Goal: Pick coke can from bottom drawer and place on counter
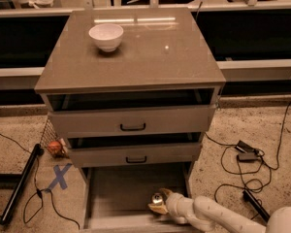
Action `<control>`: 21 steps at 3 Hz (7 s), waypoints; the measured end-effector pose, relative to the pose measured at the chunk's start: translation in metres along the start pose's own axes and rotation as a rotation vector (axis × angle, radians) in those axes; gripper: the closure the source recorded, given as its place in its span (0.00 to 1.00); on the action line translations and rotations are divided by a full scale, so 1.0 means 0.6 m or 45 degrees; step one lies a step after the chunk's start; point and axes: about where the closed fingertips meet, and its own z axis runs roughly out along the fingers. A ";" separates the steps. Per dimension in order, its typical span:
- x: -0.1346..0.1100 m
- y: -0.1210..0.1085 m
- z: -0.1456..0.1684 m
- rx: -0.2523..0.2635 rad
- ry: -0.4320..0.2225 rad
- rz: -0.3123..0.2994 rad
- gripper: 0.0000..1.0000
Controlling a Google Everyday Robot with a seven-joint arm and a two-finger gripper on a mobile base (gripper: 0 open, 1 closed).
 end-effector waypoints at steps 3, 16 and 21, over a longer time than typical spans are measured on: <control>-0.132 -0.041 -0.162 -0.042 -0.367 -0.033 1.00; -1.054 -0.147 -0.582 -0.396 0.065 -0.296 1.00; -1.068 -0.231 -0.581 -0.150 -0.083 -0.184 0.41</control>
Offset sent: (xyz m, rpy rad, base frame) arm 0.0167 -0.0424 0.0860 0.3561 -0.1081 -0.0065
